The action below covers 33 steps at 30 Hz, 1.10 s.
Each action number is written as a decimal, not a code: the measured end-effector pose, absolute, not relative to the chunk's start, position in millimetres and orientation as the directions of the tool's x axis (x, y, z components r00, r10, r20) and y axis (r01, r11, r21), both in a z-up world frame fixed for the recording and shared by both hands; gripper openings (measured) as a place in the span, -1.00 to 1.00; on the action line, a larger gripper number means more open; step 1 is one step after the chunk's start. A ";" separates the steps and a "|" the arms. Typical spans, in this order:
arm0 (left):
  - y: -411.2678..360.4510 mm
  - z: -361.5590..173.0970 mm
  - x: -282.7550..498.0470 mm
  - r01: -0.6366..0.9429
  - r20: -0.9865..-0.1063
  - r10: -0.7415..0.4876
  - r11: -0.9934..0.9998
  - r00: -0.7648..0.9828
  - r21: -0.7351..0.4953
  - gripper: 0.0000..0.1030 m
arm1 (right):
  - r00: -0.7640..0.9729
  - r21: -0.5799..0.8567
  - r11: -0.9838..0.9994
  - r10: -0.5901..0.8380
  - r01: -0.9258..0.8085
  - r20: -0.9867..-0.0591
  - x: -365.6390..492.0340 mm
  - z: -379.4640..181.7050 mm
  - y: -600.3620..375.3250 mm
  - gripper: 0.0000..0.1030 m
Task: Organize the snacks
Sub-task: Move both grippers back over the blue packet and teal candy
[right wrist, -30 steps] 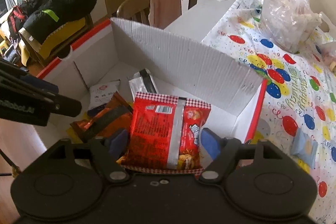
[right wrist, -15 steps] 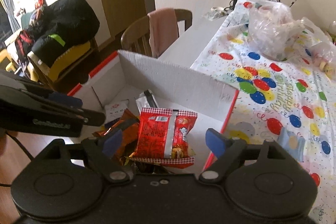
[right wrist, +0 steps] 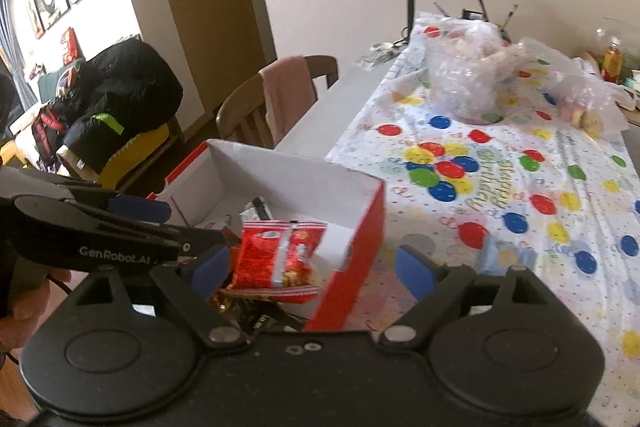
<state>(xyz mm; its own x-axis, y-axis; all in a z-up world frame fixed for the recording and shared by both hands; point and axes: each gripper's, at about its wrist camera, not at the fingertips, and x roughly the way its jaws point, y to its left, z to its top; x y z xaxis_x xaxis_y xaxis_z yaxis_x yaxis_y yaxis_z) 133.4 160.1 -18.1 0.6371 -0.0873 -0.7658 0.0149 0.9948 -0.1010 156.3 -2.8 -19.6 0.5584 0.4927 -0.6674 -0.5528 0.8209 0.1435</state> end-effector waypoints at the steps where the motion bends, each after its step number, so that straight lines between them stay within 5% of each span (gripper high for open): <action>1: 154.2 -17.8 134.1 0.022 -0.762 -0.095 0.994 0.641 -0.105 0.41 | 0.562 0.146 0.823 0.492 -0.549 -0.665 156.2 -19.0 -9.7 0.74; 11: 86.5 -23.6 148.0 0.066 -0.737 -0.143 0.989 0.660 -0.133 0.53 | 0.596 0.160 0.856 0.464 -0.491 -0.655 162.4 -22.3 -83.8 0.80; 14: 66.6 -29.8 153.7 0.080 -0.744 -0.153 0.988 0.651 -0.133 0.54 | 0.600 0.172 0.866 0.456 -0.470 -0.657 165.1 -26.0 -109.1 1.00; 28: 5.8 -75.6 185.7 0.082 -0.807 -0.142 0.990 0.574 -0.116 0.54 | 0.474 0.124 0.758 0.516 -0.640 -0.714 183.6 -69.7 -176.1 0.99; 33: -4.0 -83.5 194.2 0.076 -0.822 -0.124 0.992 0.556 -0.098 0.54 | 0.394 0.085 0.690 0.505 -0.718 -0.768 205.5 -100.4 -168.7 0.85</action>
<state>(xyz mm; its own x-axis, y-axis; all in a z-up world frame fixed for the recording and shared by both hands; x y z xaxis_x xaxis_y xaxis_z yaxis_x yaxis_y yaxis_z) 194.2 -4.0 -83.5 0.5561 -0.1236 -0.8219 0.0761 0.9923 -0.0977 205.5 -168.7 -100.4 0.3939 0.5048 -0.7682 -0.7184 0.6904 0.0853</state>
